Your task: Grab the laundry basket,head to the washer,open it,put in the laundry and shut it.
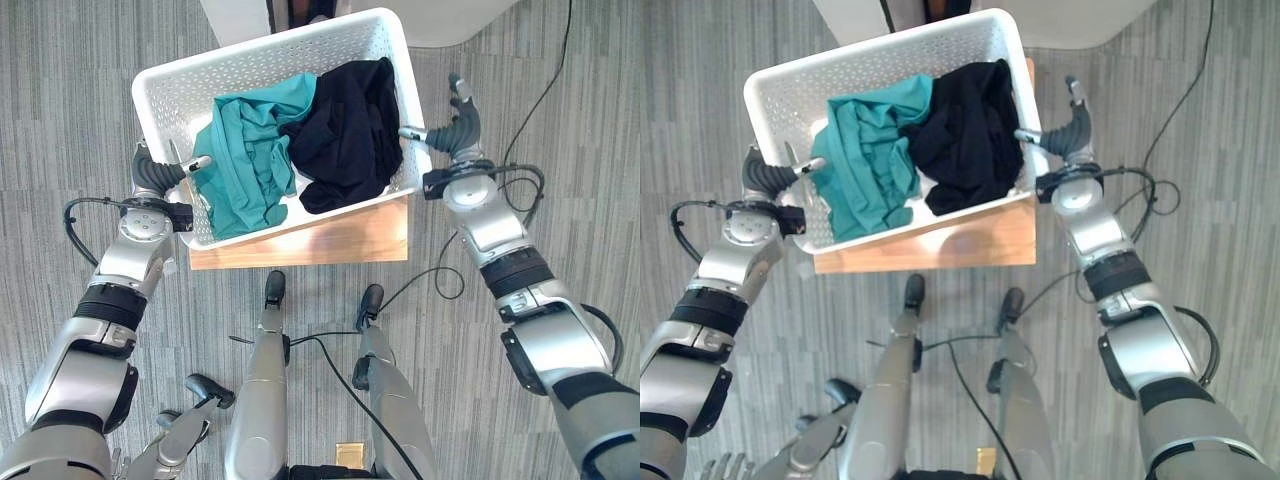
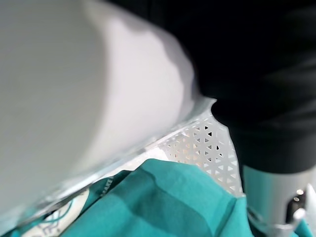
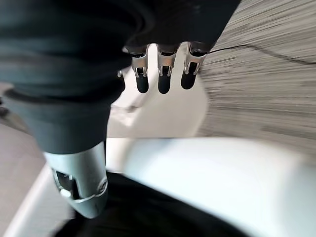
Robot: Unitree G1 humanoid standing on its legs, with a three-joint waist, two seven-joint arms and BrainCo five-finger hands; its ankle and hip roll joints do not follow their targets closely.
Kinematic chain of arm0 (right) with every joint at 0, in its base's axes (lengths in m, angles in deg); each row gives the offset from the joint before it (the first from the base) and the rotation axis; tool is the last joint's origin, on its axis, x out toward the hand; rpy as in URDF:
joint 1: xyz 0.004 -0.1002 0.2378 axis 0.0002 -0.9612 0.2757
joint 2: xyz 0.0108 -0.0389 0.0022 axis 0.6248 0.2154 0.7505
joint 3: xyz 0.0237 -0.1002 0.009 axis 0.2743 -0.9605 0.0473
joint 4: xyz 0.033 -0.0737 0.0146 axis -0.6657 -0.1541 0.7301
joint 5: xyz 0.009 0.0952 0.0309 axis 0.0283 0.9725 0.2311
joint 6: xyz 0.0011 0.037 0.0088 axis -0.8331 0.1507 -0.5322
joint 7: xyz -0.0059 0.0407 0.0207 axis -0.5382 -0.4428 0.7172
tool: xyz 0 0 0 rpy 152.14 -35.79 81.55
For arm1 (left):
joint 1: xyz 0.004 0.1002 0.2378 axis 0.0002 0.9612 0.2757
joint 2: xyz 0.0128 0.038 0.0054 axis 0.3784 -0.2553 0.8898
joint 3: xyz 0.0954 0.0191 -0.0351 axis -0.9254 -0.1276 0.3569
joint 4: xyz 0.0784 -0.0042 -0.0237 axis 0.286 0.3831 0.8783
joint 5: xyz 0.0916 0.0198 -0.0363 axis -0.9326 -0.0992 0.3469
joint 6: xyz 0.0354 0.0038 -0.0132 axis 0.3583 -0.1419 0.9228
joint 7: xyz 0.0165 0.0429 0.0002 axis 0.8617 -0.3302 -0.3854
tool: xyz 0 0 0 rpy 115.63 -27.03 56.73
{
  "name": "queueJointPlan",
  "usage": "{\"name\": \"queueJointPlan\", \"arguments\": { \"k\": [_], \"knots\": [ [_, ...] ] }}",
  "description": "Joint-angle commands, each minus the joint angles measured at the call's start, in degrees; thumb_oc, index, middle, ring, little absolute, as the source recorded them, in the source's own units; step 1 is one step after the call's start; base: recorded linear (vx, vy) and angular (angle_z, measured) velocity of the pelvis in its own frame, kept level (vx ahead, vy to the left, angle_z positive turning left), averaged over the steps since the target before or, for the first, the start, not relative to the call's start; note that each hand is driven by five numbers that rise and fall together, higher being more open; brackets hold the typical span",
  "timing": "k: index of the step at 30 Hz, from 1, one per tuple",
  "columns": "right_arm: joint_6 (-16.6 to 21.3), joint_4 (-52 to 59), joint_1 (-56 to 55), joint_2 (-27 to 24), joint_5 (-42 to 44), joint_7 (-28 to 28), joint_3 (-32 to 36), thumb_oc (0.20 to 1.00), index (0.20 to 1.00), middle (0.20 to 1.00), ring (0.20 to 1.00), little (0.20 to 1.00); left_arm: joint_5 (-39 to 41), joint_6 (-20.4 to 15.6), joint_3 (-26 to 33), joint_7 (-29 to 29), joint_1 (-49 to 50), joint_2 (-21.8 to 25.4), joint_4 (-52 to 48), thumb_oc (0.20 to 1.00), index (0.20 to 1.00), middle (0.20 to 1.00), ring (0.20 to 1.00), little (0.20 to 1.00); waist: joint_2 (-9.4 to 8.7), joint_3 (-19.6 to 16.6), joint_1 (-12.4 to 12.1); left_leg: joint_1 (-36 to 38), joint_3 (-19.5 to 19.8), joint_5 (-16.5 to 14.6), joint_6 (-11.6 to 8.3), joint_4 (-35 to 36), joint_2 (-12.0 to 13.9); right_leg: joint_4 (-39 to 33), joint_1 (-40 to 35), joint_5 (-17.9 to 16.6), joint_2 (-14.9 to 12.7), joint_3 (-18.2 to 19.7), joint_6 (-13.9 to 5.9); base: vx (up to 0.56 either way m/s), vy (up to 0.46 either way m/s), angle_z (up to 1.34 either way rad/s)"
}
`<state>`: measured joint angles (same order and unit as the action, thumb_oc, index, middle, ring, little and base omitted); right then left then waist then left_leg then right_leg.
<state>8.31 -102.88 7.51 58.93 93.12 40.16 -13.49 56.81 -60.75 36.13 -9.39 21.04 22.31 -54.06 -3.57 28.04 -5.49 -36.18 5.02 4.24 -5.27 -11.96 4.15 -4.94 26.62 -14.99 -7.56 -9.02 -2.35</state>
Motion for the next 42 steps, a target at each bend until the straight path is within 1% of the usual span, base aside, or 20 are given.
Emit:
{"name": "queueJointPlan", "arguments": {
  "k": [1, 5, 13, 17, 25, 30, 31, 34, 36, 38, 40, 42],
  "knots": [
    [1.6, 0.26, 1.39, -1.77, 1.87, 0.02, 2.32, 1.0, 1.0, 1.0, 1.0, 1.0, -0.93, 0.04, 0.32, 0.87, 3.56, -0.54, 0.32, 1.0, 1.0, 1.0, 1.0, 1.0, 1.01, -2.33, -1.13, 0.21, 2.12, -2.69, 1.25, 2.82, -0.24, 8.38, -1.66, 11.26, -5.56, 0.97, -6.24, 0.0, 0.022, -0.04],
    [1.32, -1.23, 4.04, -1.79, 1.84, -0.53, 0.59, 1.0, 1.0, 1.0, 1.0, 1.0, -0.54, -0.2, -0.27, 0.44, 3.45, -0.53, 0.08, 1.0, 1.0, 1.0, 1.0, 1.0, 1.15, -2.33, -1.3, -0.11, 2.04, -2.61, 1.27, 2.71, -0.33, 8.16, -1.62, 11.09, -5.74, 1.01, -6.33, 0.01, 0.025, -0.05],
    [1.35, -1.92, 7.93, -2.16, 2.12, -0.65, -1.12, 1.0, 1.0, 1.0, 1.0, 1.0, 0.28, -0.49, -2.06, 0.06, 1.89, -0.12, 0.63, 1.0, 1.0, 1.0, 1.0, 1.0, 0.77, -2.56, -1.78, -1.34, 2.18, -3.06, 1.49, 1.86, -1.01, 7.53, -1.9, 10.63, -6.08, 0.7, -6.6, 0.0, 0.002, 0.0],
    [1.07, -4.71, 10.41, -1.88, 2.26, -0.86, -2.21, 1.0, 1.0, 1.0, 1.0, 1.0, 0.54, -0.58, -2.4, 0.09, 1.7, -0.04, 0.59, 1.0, 1.0, 1.0, 1.0, 1.0, 0.63, -2.52, -2.09, -1.97, 2.27, -3.36, 1.52, 1.15, -1.2, 7.46, -1.85, 10.53, -6.15, 0.53, -6.63, 0.0, 0.0, 0.0],
    [-0.18, -10.9, 12.4, 0.97, 3.07, -2.59, -4.66, 1.0, 1.0, 1.0, 1.0, 1.0, 0.85, -0.66, -3.6, -0.09, 0.54, 0.09, 0.77, 1.0, 1.0, 1.0, 1.0, 1.0, 0.3, -2.23, -2.52, -2.43, 2.56, -3.41, 1.49, 0.99, -1.23, 7.51, -1.73, 10.62, -6.0, 0.45, -6.57, 0.0, 0.0, 0.0],
    [-0.09, -18.99, 16.11, 5.39, 7.75, -4.55, -6.45, 1.0, 1.0, 1.0, 1.0, 1.0, 0.26, -0.4, -5.81, -0.45, -1.48, 0.68, 0.93, 1.0, 1.0, 1.0, 1.0, 1.0, 0.45, -1.83, -3.07, -2.75, 2.54, -3.33, 1.42, 0.81, -1.2, 7.62, -1.34, 10.47, -5.89, 0.4, -6.45, 0.0, 0.0, 0.0],
    [-0.05, -19.07, 16.18, 5.4, 7.77, -4.56, -6.47, 1.0, 1.0, 1.0, 1.0, 1.0, 0.27, -0.42, -5.81, -0.45, -1.52, 0.69, 0.96, 1.0, 1.0, 1.0, 1.0, 1.0, 0.44, -1.81, -3.06, -2.76, 2.54, -3.32, 1.42, 0.81, -1.19, 7.62, -1.33, 10.47, -5.89, 0.4, -6.44, 0.0, 0.0, 0.0],
    [-0.27, -22.29, 17.78, 7.02, 10.61, -6.98, -8.77, 1.0, 1.0, 1.0, 1.0, 1.0, -1.0, 0.18, -8.0, -1.24, -4.08, 2.21, 1.78, 1.0, 1.0, 1.0, 1.0, 1.0, 0.43, -1.57, -3.03, -2.81, 2.38, -3.15, 1.26, 0.83, -1.13, 7.73, -1.1, 10.43, -5.81, 0.54, -6.37, 0.0, 0.0, 0.0],
    [-0.24, -22.57, 18.02, 7.46, 11.3, -7.31, -9.26, 1.0, 1.0, 1.0, 1.0, 1.0, -1.41, 0.28, -8.56, -1.35, -4.81, 2.62, 2.26, 1.0, 1.0, 1.0, 1.0, 1.0, 0.37, -1.52, -2.97, -2.77, 2.33, -3.12, 1.23, 0.86, -1.08, 7.78, -1.04, 10.43, -5.75, 0.6, -6.35, 0.0, 0.0, 0.0],
    [-0.28, -23.71, 18.33, 8.46, 13.13, -8.66, -10.48, 1.0, 1.0, 1.0, 1.0, 1.0, -4.06, 0.88, -11.01, -1.97, -7.53, 4.57, 3.81, 1.0, 1.0, 1.0, 1.0, 1.0, 0.26, -1.46, -2.83, -2.64, 2.2, -3.09, 1.18, 0.79, -0.97, 8.03, -0.91, 10.46, -5.65, 0.72, -6.31, 0.0, 0.0, 0.0],
    [-0.33, -24.33, 18.49, 8.68, 13.47, -9.08, -10.96, 1.0, 1.0, 1.0, 1.0, 1.0, -5.15, 1.07, -11.79, -2.08, -8.63, 5.2, 4.7, 1.0, 1.0, 1.0, 1.0, 1.0, 0.16, -1.41, -2.79, -2.63, 2.13, -3.12, 1.17, 0.72, -0.94, 8.05, -0.94, 10.49, -5.64, 0.77, -6.3, 0.0, 0.0, 0.0],
    [-0.2, -25.3, 19.09, 9.41, 13.24, -10.19, -12.92, 1.0, 1.0, 1.0, 1.0, 1.0, -9.79, 1.86, -15.15, -2.29, -12.77, 7.21, 8.58, 1.0, 1.0, 1.0, 1.0, 1.0, -0.15, -1.4, -2.44, -2.58, 2.04, -3.21, 1.11, 0.6, -0.77, 8.3, -0.74, 10.48, -5.6, 0.74, -6.37, 0.0, 0.0, 0.0]
  ]
}}
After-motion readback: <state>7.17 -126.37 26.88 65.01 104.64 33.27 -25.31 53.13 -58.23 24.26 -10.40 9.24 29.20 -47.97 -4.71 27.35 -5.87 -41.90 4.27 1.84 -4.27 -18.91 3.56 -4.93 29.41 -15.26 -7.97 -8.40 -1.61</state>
